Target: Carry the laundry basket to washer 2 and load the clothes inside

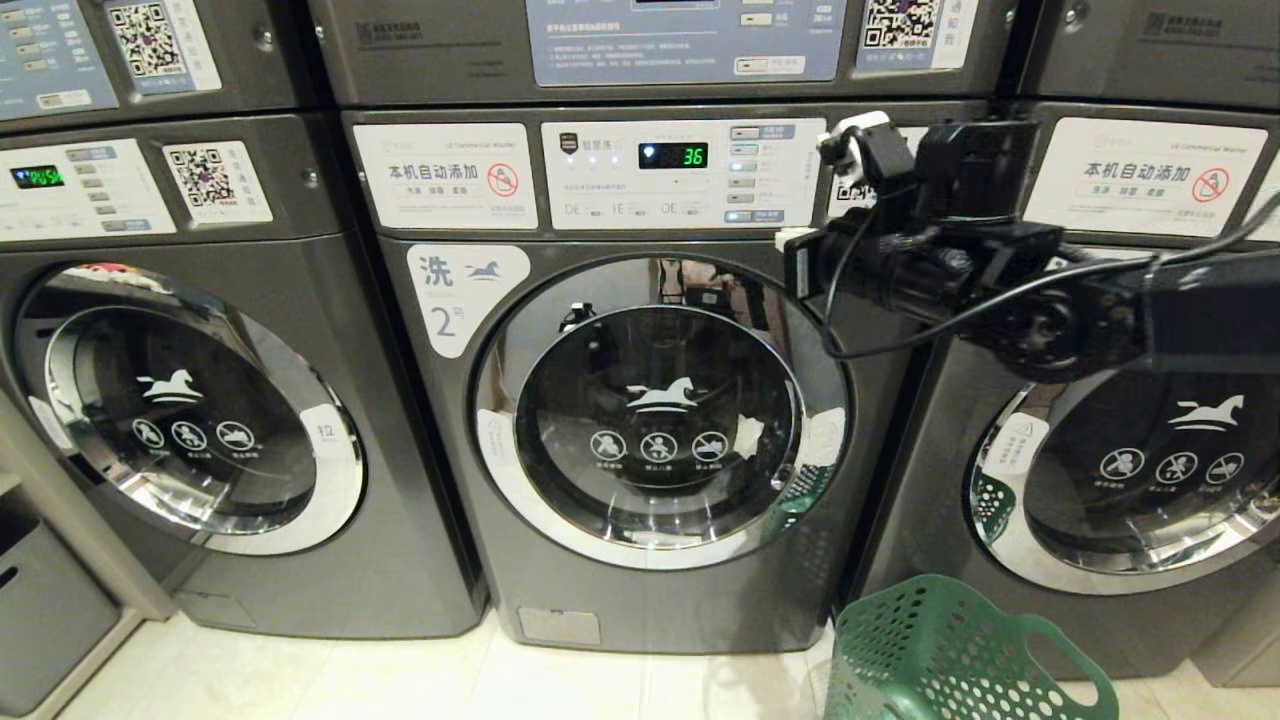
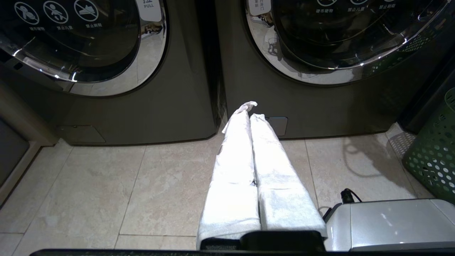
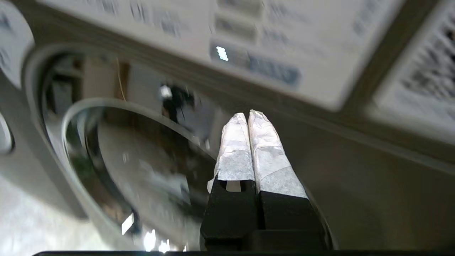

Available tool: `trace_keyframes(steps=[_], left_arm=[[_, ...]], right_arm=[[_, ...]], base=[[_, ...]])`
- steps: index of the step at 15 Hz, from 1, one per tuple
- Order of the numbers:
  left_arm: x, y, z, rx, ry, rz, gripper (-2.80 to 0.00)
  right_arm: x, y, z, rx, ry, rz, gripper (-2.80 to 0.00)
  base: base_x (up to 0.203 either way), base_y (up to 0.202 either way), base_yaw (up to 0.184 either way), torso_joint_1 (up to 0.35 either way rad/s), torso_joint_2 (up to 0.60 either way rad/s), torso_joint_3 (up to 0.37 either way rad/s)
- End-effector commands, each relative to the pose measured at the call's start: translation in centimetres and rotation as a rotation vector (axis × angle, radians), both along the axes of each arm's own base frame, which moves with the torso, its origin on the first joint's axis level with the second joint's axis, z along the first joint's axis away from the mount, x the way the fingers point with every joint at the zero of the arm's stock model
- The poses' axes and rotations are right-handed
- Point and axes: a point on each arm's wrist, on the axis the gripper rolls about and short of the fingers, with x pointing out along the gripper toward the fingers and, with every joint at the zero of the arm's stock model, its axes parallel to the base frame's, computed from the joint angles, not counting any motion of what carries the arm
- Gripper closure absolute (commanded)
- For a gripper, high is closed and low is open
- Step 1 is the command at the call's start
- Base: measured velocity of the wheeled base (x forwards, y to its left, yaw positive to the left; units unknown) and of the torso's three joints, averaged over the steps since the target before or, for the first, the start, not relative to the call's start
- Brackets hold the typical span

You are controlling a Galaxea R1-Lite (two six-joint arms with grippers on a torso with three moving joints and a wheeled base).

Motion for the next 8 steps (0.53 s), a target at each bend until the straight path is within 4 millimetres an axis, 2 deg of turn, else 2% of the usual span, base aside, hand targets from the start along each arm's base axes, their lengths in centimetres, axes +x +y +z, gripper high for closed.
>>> trace_keyframes(steps=[1, 4, 8], left_arm=[[0.0, 0.0, 0.0, 0.000, 0.001, 0.000, 0.00], [0.0, 0.0, 0.0, 0.000, 0.001, 0.000, 0.00], [0.0, 0.0, 0.0, 0.000, 0.001, -0.001, 0.00]], right_arm=[[-6.0, -2.6, 3.3, -0.029, 0.057, -0.043, 0.00], [-13.9, -6.4, 0.9, -0.066, 0.262, -0.141, 0.00], [-24.6, -11.3, -4.1, -0.018, 0.367, -0.171, 0.00]], base=[[0.000, 0.000, 0.000, 0.000, 0.00, 0.000], [0.000, 0.000, 0.000, 0.000, 0.00, 0.000], [0.000, 0.000, 0.000, 0.000, 0.00, 0.000]])
